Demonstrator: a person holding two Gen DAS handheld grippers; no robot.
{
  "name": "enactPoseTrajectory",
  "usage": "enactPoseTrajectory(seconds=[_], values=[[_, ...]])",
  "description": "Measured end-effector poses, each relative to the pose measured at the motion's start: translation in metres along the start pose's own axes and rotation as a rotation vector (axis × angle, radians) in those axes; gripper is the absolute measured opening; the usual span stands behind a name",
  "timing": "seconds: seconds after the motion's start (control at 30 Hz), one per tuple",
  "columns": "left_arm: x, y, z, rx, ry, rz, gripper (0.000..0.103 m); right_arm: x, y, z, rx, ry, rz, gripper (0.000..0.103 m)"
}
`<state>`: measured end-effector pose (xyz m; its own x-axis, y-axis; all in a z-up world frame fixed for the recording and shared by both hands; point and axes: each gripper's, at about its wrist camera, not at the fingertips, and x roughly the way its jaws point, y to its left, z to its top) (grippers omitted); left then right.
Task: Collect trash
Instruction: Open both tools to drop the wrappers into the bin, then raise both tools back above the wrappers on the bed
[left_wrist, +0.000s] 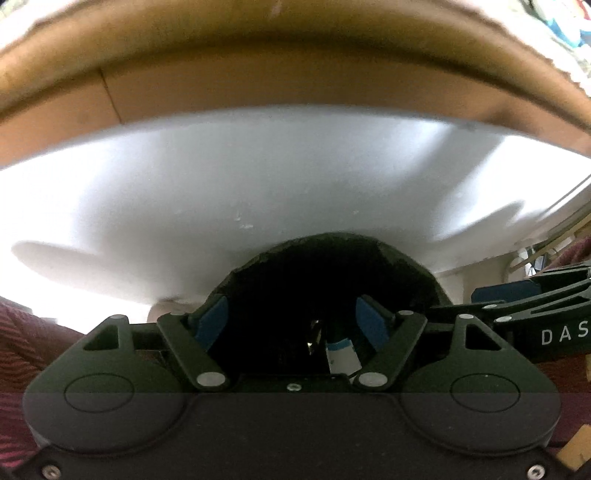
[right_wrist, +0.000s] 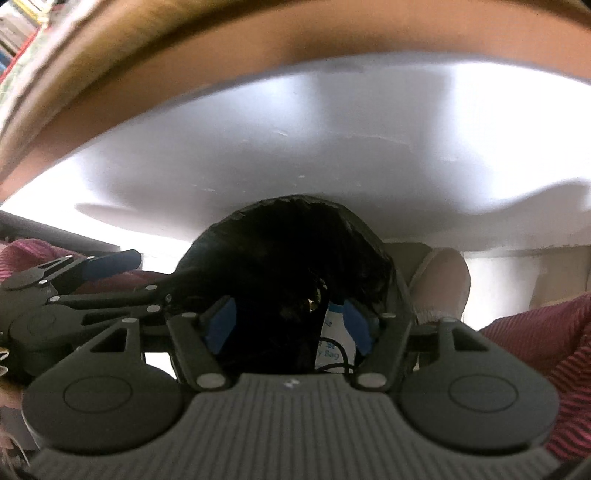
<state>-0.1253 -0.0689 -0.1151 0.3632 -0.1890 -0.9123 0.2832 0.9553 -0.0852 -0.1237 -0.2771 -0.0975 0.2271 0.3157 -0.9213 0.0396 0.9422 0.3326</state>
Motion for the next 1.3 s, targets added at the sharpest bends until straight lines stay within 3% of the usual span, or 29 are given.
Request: enactPoseTrajectory(seconds=[0.2,0.5,0.6,0.77,1.0,1.3], values=[[-0.052,-0.002,0.001,0.032,-0.123,-0.035,0.083,-0.04,0.014,-0.005,-0.089,-0.092,0.054,0.078],[-0.121,0.0,0.011,0.069,-0.358,-0.049,0.085,-0.107,0.033,-0.004,-0.253,-0.276,0.133,0.083],[-0.137,0.003,0.016,0.062,-0.459,-0.053,0.086,-0.126,0.034,0.0,-0.27,-0.373,0.128,0.085],[-0.15,0.013,0.037,0.043,-0.587,0.025,0.089,-0.145,0.038,0.018,-0.288,-0.557,0.056,0.085],[-0.14,0.035,0.084,-0.06,-0.619,0.052,0.089,-0.154,0.04,0.058,-0.249,-0.664,0.017,0.085],[-0.112,0.047,0.125,-0.059,-0.619,0.095,0.089,-0.142,0.038,0.096,-0.212,-0.66,0.012,0.085]])
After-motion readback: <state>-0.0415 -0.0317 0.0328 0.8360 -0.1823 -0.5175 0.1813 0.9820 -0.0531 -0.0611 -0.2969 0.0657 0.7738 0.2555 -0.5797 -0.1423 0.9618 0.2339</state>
